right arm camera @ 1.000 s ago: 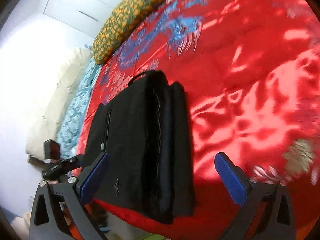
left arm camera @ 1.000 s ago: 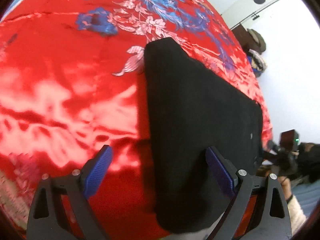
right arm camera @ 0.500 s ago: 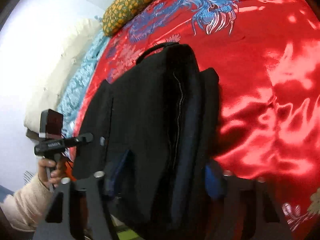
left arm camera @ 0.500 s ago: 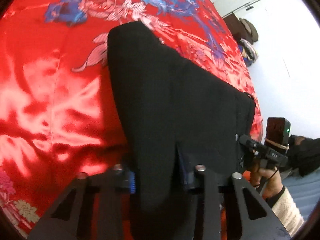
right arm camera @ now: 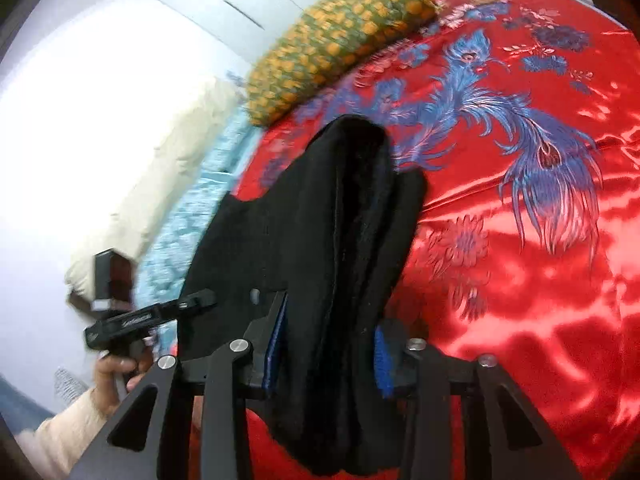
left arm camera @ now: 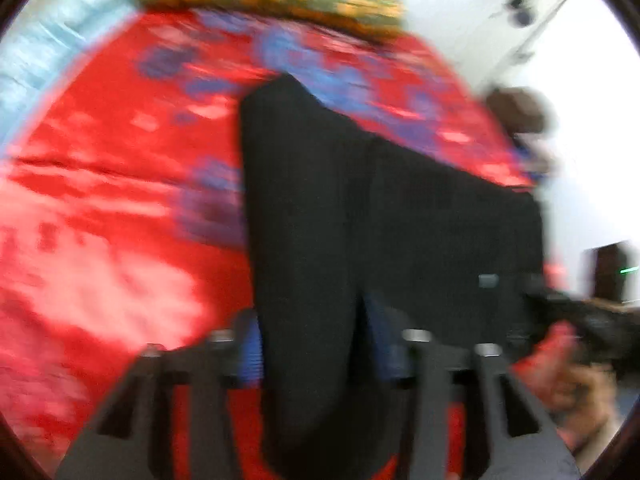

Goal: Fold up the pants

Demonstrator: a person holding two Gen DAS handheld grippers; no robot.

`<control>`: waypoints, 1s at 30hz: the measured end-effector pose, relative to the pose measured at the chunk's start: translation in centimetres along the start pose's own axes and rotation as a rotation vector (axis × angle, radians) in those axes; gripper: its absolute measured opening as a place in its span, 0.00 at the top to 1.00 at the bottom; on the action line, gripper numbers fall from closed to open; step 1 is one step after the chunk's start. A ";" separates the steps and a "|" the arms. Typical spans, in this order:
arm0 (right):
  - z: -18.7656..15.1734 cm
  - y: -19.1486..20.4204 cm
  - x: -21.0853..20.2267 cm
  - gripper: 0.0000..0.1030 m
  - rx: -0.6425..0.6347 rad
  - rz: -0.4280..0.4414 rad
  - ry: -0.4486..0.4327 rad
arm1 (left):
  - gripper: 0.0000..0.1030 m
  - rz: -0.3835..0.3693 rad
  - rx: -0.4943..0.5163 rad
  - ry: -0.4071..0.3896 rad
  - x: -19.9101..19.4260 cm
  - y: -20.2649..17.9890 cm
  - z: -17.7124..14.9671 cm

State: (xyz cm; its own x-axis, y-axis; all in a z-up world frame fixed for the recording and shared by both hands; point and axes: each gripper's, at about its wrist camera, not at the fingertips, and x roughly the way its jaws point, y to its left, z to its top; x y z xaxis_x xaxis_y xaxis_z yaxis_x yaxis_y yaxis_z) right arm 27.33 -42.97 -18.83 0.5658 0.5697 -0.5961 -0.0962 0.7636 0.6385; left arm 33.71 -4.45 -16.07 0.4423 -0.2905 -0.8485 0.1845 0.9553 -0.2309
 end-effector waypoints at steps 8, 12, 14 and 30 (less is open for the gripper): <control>-4.5 -2.6 -3.4 0.00 -0.024 -0.393 -0.025 | 0.14 0.315 0.281 -0.201 -4.4 -2.0 -9.4; -8.9 1.6 -7.7 0.00 -0.162 -0.555 -0.132 | 0.02 0.372 0.345 -0.317 -7.9 -5.0 -13.3; -10.5 4.1 -9.1 0.00 -0.192 -0.586 -0.171 | 0.02 0.311 0.313 -0.289 -9.8 -5.8 -13.9; -21.1 20.1 -13.4 0.00 -0.392 -0.649 -0.260 | 0.02 0.203 0.105 -0.186 -19.2 -5.5 -18.3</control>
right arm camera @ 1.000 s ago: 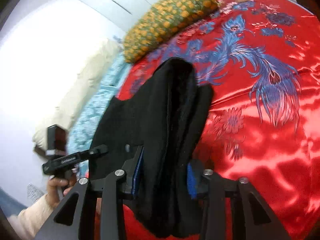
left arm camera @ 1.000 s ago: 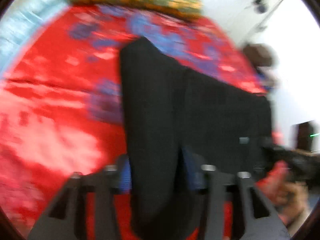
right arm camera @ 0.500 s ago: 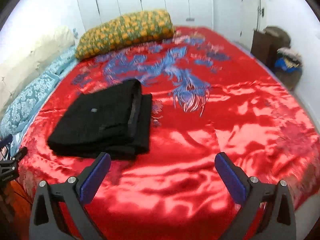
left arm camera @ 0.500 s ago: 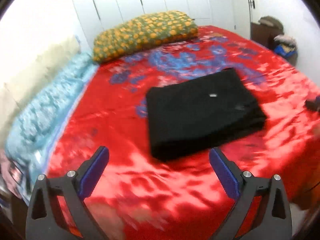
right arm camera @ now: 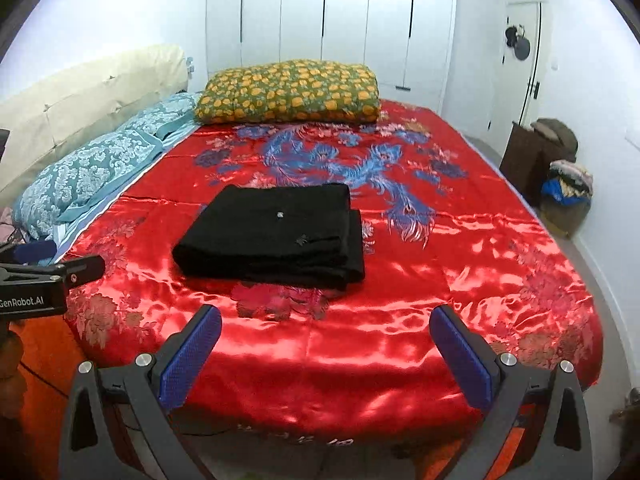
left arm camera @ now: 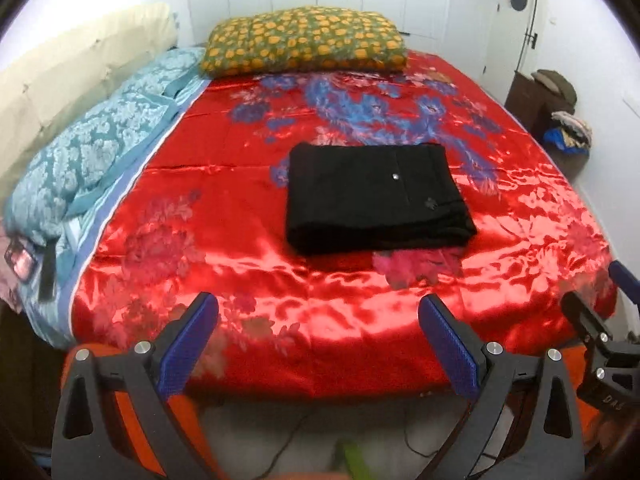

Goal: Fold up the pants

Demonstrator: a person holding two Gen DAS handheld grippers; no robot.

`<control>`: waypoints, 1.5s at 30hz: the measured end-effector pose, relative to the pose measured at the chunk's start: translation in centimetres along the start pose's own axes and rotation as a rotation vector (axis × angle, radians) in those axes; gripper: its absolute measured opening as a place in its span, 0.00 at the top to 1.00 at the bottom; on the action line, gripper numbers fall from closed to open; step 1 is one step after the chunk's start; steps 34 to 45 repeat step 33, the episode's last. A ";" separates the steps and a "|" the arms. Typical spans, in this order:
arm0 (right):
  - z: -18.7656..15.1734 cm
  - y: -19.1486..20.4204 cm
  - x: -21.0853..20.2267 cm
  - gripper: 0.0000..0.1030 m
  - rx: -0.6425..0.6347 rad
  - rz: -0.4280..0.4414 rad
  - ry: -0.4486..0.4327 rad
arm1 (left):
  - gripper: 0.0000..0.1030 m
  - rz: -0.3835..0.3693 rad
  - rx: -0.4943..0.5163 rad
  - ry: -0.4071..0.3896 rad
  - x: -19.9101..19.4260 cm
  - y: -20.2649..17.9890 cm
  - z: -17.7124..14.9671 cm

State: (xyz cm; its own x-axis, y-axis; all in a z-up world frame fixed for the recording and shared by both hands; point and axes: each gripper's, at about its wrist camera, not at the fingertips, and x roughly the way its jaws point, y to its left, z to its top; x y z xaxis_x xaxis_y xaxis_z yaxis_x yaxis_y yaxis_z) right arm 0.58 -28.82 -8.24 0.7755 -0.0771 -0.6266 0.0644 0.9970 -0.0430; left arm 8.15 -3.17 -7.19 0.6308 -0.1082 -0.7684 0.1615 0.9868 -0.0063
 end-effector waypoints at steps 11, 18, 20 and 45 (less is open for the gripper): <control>0.4 2.5 -1.8 0.00 -0.032 0.021 -0.001 | 0.01 0.069 0.053 -0.051 -1.6 -0.4 -1.1; 0.3 2.2 -1.7 0.00 -0.032 0.004 0.003 | 0.01 0.063 0.078 -0.051 -1.6 -1.0 -1.4; 0.1 2.2 -1.4 0.00 -0.029 0.005 0.013 | 0.01 0.066 0.087 -0.055 -1.6 -1.1 -1.4; -0.2 1.8 -0.7 0.00 -0.015 0.009 0.028 | 0.01 0.082 0.094 -0.069 -1.4 -1.3 -1.8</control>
